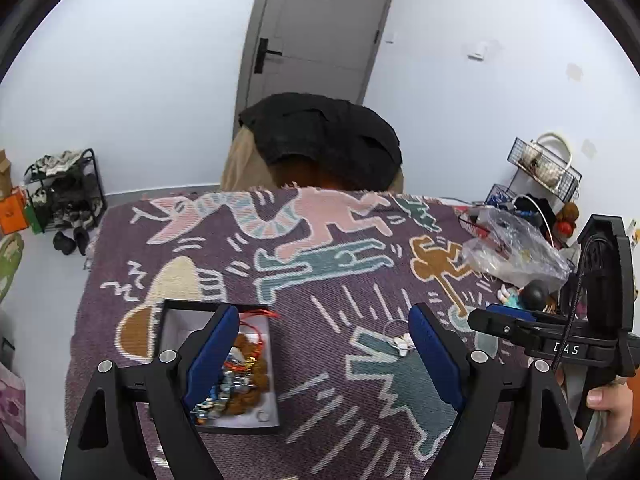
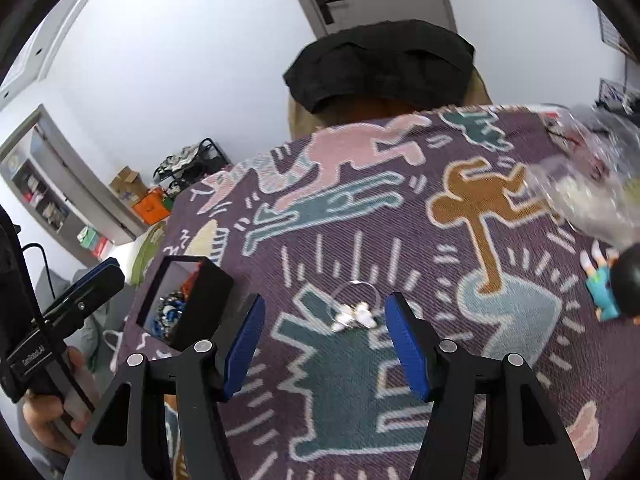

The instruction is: Organize jewelry

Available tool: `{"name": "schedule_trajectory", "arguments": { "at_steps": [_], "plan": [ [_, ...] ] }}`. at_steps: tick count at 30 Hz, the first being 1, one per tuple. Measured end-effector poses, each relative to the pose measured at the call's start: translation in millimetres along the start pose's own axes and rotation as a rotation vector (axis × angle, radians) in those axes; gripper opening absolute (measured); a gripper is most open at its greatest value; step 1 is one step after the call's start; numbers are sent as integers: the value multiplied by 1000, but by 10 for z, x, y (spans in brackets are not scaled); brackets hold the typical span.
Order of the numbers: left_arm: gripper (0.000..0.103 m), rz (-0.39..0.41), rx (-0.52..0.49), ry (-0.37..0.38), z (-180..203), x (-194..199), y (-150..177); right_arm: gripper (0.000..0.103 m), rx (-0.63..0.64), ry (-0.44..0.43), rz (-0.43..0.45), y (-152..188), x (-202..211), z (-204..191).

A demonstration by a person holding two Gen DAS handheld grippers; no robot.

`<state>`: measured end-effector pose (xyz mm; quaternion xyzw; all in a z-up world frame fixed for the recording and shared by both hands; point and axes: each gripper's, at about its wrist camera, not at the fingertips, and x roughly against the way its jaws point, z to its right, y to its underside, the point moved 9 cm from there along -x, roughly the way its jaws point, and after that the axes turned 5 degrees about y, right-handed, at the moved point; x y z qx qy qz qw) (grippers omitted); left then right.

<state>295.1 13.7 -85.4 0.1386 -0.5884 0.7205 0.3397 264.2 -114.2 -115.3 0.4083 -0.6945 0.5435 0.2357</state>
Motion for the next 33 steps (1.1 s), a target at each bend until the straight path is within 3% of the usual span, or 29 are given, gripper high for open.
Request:
{"name": "schedule_trajectory", "arguments": {
  "at_steps": [4,9,10,12,15,33],
  "plan": [
    [87,-39,-18,17,152,-196,47,63,-36,1,-2,65,8,180],
    [78,-105,-46,51,369,-493,153,63,-108,18,12,122,20,435],
    [75,-118,-47,56,398,-543,172,64,-124,17,12,133,16,488],
    [67,-153,-46,60,440,-678,228,80,-157,9,11,165,4,580],
    [55,-209,-34,62,475,-899,318,83,-176,4,1,220,-28,663],
    [56,-407,-45,24,799,-1698,636,83,-302,-2,26,358,-19,1238]
  ]
}}
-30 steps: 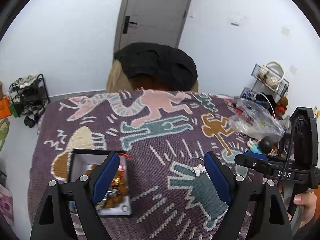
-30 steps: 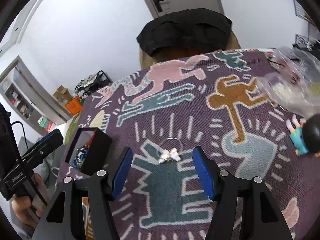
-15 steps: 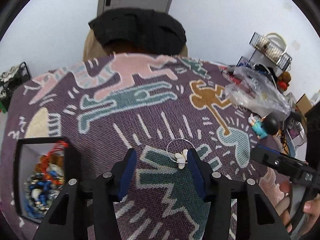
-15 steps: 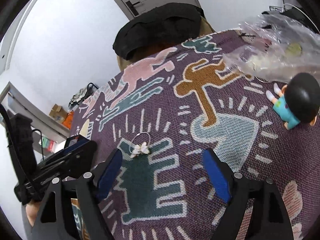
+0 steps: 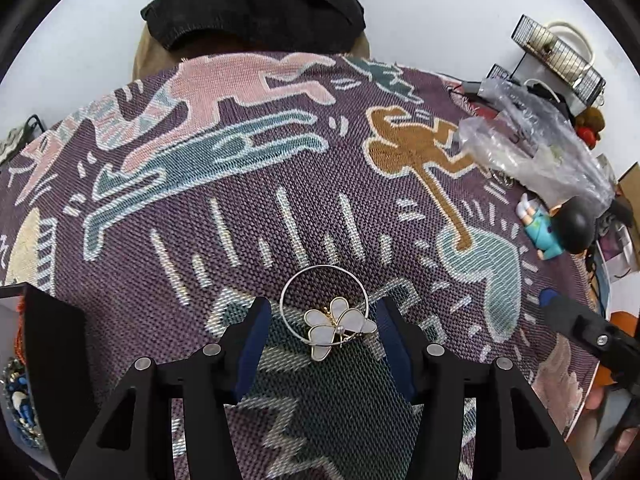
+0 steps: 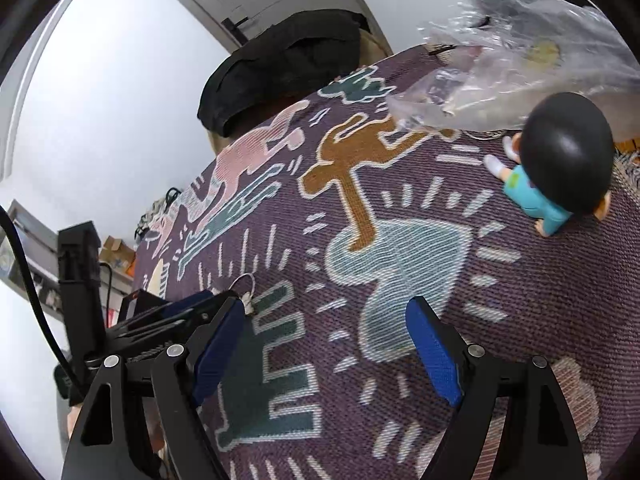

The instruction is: Organize jewelry

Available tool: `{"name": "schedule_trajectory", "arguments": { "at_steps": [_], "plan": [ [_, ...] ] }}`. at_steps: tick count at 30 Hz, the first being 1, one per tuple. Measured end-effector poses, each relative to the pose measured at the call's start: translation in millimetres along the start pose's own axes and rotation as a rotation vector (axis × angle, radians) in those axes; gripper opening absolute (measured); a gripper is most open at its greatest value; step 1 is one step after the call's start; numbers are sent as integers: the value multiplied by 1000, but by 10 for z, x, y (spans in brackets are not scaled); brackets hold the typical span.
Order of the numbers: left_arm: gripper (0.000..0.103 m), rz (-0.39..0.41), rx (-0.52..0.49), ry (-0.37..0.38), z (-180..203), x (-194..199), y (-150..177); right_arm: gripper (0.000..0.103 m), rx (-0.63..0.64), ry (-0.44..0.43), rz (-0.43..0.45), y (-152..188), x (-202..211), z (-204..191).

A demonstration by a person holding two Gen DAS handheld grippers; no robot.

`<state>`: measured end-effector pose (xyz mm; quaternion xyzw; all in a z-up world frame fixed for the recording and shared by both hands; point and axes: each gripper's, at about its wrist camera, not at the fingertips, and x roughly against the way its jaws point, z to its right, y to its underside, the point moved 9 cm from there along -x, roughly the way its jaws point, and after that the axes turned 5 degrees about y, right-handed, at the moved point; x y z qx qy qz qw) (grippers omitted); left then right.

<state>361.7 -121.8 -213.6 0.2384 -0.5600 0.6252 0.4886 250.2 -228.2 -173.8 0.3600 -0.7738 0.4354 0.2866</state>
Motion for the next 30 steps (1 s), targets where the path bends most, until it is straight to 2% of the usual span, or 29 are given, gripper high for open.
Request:
{"name": "schedule_trajectory", "arguments": {
  "at_steps": [7,15,17,21,22,25,27,30],
  "plan": [
    [56,-21,-35,-37,102,-145,-16,83,-6,-13,-2,17,-10,53],
    [61,-41,-87,-120,172,-238,-49,83,-44,-21,-6,50,-9,187],
    [65,-43,-96,-123,186,-253,-47,83,-53,-22,-6,48,-11,206],
    [65,-32,-115,-133,196,-270,-54,83,-70,-26,-7,49,-22,243],
    [65,-31,-112,-131,194,-267,-57,83,-70,-25,-7,50,-27,242],
    [52,-19,-114,-146,168,-228,-65,83,-66,-24,-9,54,-46,226],
    [52,-19,-98,-134,126,-189,-62,83,-57,-22,-11,57,-65,197],
    [52,20,-79,-124,45,-51,-106,83,-33,-18,-16,65,-111,116]
  ]
}}
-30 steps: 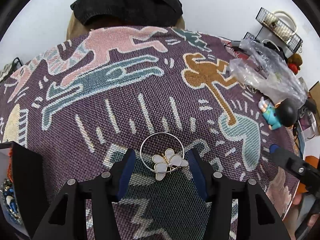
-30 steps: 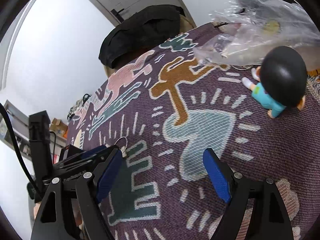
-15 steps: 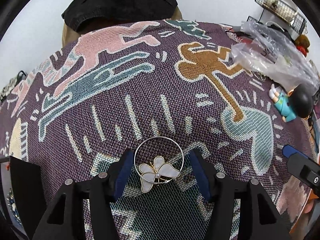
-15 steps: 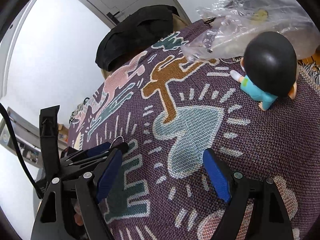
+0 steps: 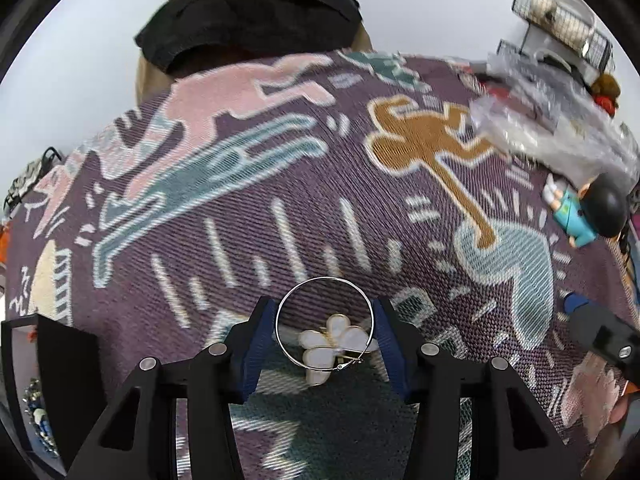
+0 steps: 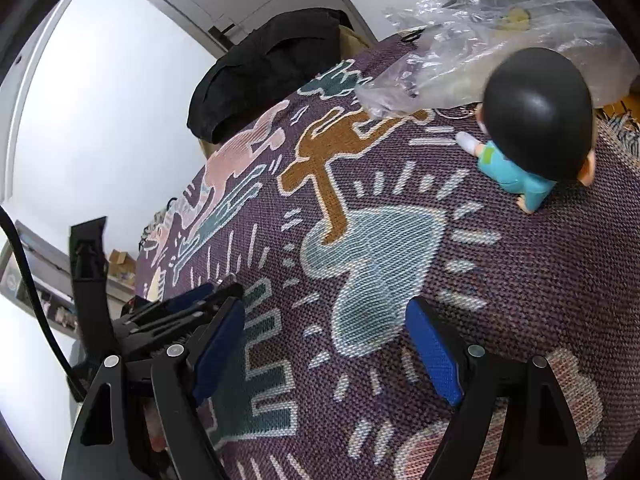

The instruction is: Organize jewelry

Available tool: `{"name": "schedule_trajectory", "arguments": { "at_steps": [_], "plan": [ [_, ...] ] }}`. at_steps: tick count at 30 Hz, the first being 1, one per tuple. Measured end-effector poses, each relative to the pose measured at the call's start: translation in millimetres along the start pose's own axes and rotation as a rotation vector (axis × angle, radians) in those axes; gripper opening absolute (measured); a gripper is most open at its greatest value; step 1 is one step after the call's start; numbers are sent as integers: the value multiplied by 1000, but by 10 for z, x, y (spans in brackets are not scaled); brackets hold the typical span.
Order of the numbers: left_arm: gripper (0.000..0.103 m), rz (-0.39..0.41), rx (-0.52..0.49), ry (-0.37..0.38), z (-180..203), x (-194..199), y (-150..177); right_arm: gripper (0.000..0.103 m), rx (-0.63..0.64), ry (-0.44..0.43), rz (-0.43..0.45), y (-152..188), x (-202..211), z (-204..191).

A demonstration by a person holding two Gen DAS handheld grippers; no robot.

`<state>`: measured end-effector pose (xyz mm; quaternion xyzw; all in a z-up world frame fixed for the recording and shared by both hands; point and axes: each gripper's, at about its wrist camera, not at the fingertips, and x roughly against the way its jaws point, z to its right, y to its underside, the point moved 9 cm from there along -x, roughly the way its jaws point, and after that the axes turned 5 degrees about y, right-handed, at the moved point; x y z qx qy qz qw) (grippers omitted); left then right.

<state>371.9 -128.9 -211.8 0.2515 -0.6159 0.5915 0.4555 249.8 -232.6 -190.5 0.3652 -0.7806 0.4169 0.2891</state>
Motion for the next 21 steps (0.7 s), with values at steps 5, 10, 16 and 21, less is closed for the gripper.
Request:
{"name": "schedule_trajectory", "arguments": {
  "at_steps": [5,10,16,21],
  "plan": [
    [52,59,34,6,-188,268,-84,83,67,4,-13,38,-112,-234],
    [52,113,66,9,-399,517,-120,79,173,16,-38,117,-270,-580],
    [52,168,95,8,-643,785,-103,72,273,30,-86,209,-485,-947],
    [52,208,122,1,-843,986,-93,72,337,59,-112,240,-623,-1150]
  ]
}}
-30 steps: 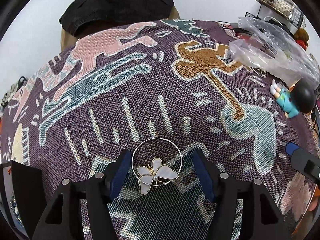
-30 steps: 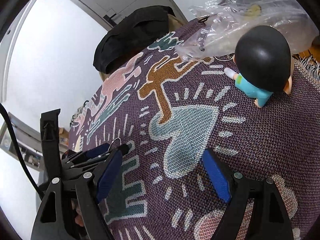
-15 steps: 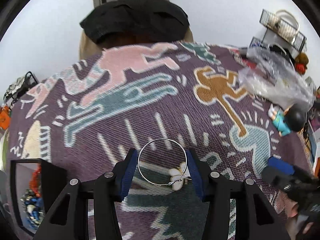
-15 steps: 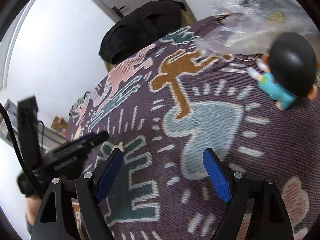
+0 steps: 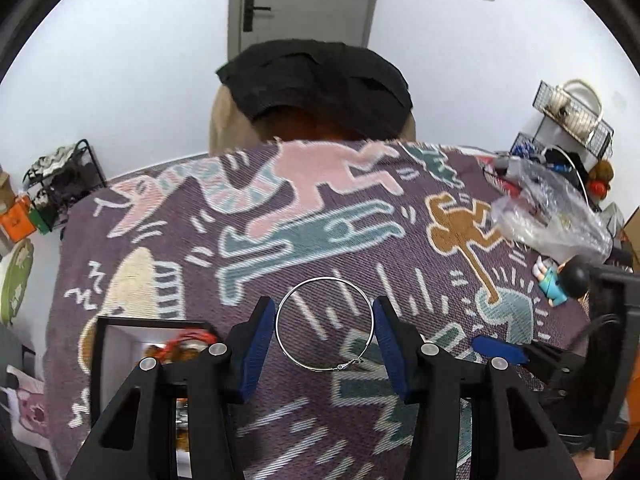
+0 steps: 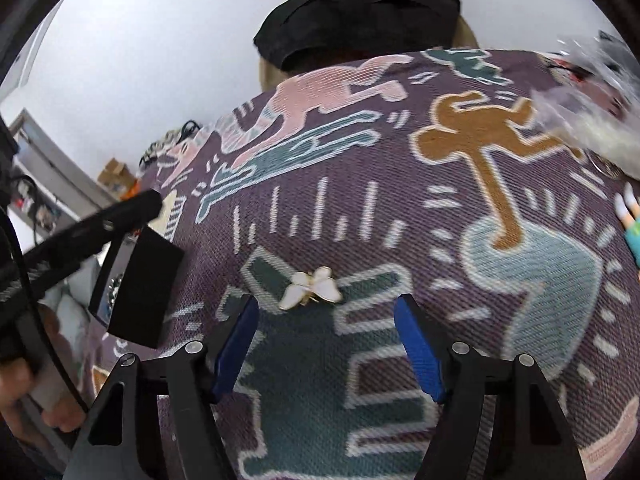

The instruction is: Organize jewelry

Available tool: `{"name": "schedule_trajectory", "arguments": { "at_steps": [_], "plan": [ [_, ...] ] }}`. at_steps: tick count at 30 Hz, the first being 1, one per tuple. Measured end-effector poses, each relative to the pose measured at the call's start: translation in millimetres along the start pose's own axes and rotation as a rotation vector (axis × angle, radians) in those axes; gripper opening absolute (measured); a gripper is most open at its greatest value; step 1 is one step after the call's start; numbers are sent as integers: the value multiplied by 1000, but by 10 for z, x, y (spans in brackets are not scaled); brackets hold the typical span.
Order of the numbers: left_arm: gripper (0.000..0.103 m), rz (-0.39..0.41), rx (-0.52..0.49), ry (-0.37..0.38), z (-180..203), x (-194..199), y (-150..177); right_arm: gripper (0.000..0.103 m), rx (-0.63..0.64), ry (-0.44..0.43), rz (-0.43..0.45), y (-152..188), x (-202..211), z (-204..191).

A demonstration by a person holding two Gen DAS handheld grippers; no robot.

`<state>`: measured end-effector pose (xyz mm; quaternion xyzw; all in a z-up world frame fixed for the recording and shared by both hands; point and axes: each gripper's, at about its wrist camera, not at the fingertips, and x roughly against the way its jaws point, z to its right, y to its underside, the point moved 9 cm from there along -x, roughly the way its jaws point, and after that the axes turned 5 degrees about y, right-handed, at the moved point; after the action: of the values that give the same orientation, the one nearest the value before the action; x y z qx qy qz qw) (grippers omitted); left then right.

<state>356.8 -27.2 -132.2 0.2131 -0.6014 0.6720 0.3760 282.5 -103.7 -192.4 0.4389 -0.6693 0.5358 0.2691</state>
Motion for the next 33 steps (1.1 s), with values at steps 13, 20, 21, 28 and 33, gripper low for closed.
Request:
{"name": "schedule_trajectory", "arguments": {
  "at_steps": [13,20,21,28,33],
  "plan": [
    [52,52,72,7,-400,281,-13,43,214,187,-92,86,-229,-213],
    [52,72,91,4,-553,413,-9,43,207,147,-58,-12,-36,-271],
    [52,74,93,1,-579,432,-3,43,209,145,-45,-39,26,-288],
    [52,64,122,-12,-804,547,140,43,232,113,23,-202,316,-558],
    [56,45,148,43,-892,601,256,43,256,83,66,-304,495,-822]
  ]
}}
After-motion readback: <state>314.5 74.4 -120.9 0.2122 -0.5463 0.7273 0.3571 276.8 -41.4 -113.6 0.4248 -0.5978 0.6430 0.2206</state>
